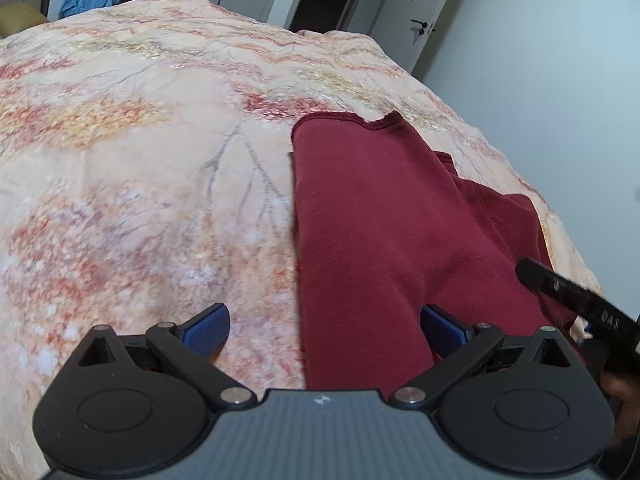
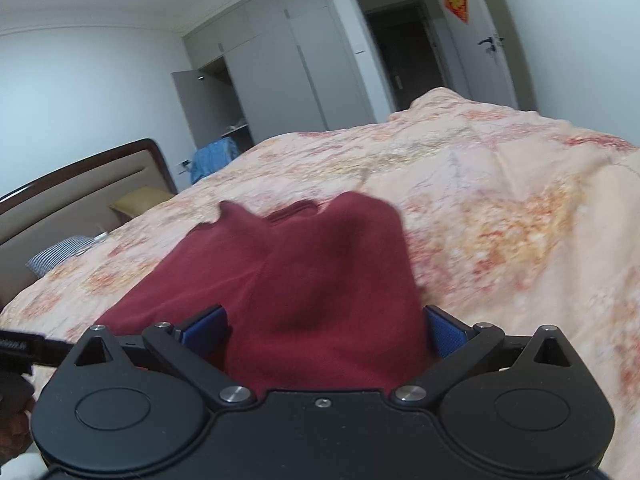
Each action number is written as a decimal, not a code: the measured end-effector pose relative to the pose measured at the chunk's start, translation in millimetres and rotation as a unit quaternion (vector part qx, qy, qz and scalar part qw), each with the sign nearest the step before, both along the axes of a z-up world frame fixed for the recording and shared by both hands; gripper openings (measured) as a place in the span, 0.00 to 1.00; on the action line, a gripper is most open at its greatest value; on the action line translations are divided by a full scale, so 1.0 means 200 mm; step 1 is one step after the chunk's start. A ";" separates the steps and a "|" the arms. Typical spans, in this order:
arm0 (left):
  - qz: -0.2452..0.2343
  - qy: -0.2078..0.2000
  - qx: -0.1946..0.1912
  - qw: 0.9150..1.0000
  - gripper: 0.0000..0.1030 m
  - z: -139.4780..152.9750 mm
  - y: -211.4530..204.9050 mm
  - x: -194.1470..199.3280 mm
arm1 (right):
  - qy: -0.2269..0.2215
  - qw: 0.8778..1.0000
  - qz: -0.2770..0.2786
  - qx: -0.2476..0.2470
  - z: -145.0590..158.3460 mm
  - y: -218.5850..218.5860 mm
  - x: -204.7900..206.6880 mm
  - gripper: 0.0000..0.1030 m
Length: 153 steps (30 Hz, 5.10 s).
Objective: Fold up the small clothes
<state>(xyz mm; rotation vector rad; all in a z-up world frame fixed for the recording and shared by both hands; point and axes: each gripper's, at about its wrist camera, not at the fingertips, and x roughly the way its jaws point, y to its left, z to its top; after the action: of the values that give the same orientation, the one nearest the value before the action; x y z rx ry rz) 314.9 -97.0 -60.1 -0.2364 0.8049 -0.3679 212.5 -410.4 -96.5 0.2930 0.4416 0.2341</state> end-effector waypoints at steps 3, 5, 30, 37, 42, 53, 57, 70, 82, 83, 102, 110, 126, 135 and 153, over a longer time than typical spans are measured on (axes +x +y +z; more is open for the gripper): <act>0.001 -0.012 -0.022 1.000 1.00 -0.02 0.04 -0.02 | -0.003 1.000 0.009 0.003 -0.01 0.01 -0.02 0.99; -0.003 -0.025 -0.041 0.999 1.00 -0.04 0.07 -0.04 | 0.000 1.000 0.009 0.015 -0.01 -0.03 -0.01 0.99; -0.010 -0.034 -0.071 0.997 0.91 -0.06 0.15 -0.05 | -0.028 0.998 -0.035 -0.053 0.06 -0.02 0.01 0.12; -0.011 -0.036 -0.077 0.996 0.92 -0.06 0.16 -0.05 | 0.018 0.995 -0.025 0.098 -0.05 -0.28 0.05 0.50; -0.007 -0.034 -0.084 0.996 0.99 -0.01 0.16 -0.05 | 0.033 0.993 0.006 0.117 -0.07 -0.29 0.11 0.54; -0.022 -0.004 -0.038 0.999 1.00 0.05 0.02 0.07 | 0.018 0.996 0.009 0.087 -0.10 -0.23 0.11 0.57; -0.031 0.003 -0.008 0.999 1.00 0.05 -0.03 0.10 | 0.016 0.998 0.001 0.061 -0.09 -0.18 0.10 0.52; -0.055 0.023 -0.010 0.998 0.91 0.08 -0.04 0.14 | 0.014 1.000 0.000 0.022 0.09 -0.07 0.06 0.17; -0.056 -0.010 -0.065 0.996 0.28 0.20 0.06 0.08 | -0.046 0.996 0.038 -0.062 0.43 0.19 0.01 0.13; -0.056 -0.017 -0.068 0.996 0.28 0.23 0.08 0.07 | -0.051 0.996 0.040 -0.057 0.45 0.22 0.02 0.13; 0.144 -0.084 -0.016 0.986 0.28 0.42 0.95 0.26 | -0.053 0.989 0.141 0.009 0.40 1.11 0.86 0.14; 0.177 -0.040 -0.042 0.982 0.35 0.14 1.08 0.28 | -0.003 0.995 0.097 0.004 0.12 1.13 0.86 0.18; 0.223 -0.031 -0.053 0.973 0.91 0.19 1.15 0.16 | -0.046 0.995 0.086 -0.031 0.25 1.11 0.65 0.72; 0.221 -0.086 -0.033 0.971 1.00 0.45 1.06 -0.17 | -0.118 0.987 0.097 -0.040 0.53 1.06 0.25 0.99; 0.217 -0.158 0.037 0.963 1.00 0.61 0.81 -0.99 | -0.140 0.985 0.093 -0.039 0.62 0.94 -0.62 0.99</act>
<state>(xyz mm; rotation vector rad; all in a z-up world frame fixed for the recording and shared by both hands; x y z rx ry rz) 116.1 64.6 62.9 -0.2678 0.4323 0.0402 88.1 -221.4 27.1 0.1391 0.1988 0.4346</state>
